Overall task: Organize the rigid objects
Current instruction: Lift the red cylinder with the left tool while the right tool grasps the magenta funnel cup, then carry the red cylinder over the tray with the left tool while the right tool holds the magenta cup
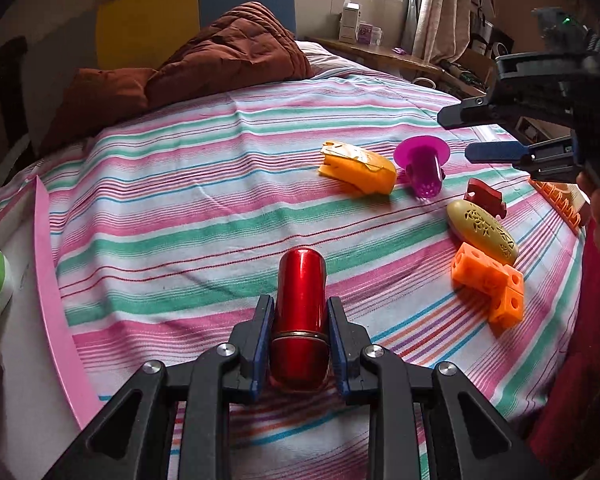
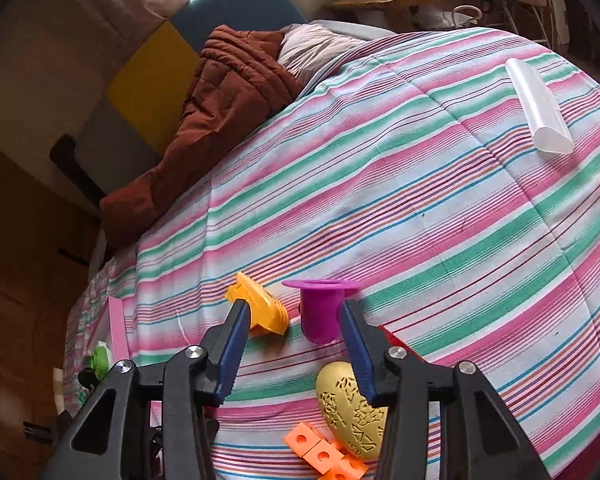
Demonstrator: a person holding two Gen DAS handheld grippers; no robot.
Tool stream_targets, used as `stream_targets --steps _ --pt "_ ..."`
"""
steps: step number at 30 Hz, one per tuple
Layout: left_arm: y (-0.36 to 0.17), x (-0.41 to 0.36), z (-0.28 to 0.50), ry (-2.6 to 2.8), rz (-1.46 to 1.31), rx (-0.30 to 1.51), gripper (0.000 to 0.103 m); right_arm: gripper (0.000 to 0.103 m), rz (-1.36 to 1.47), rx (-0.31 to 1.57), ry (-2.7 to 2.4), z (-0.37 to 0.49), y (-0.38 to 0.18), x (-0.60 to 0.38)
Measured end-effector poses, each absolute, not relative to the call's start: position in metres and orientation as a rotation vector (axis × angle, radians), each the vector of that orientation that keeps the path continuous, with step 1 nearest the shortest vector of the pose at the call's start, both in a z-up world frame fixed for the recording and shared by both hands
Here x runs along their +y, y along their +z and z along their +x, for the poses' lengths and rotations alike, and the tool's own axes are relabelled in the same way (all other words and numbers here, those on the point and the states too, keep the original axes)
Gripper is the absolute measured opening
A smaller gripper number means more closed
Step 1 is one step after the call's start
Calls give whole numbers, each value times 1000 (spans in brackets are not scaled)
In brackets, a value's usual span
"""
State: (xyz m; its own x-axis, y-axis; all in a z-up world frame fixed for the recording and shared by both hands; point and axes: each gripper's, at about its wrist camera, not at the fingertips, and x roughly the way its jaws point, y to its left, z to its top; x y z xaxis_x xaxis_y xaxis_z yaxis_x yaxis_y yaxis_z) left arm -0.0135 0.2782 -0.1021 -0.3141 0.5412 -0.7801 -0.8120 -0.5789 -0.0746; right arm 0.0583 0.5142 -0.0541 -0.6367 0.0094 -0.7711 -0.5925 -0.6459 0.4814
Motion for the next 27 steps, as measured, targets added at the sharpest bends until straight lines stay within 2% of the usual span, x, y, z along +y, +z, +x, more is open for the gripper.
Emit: stream_targets --steps 5,10,12,16,27 --pt "-103 274 -13 1991 -992 405 27 47 -1272 914 2263 34 -69 504" --pt "-103 271 -14 1990 -992 388 27 48 -1349 837 2173 11 -86 514" --pt "-103 271 -11 1993 -980 396 27 31 -1389 809 2157 2 -93 517" --pt "-104 270 -8 2007 -965 394 27 32 -1407 718 2169 -4 -97 514" --pt "-105 270 -4 2022 -935 396 27 32 -1379 847 2157 2 -104 530"
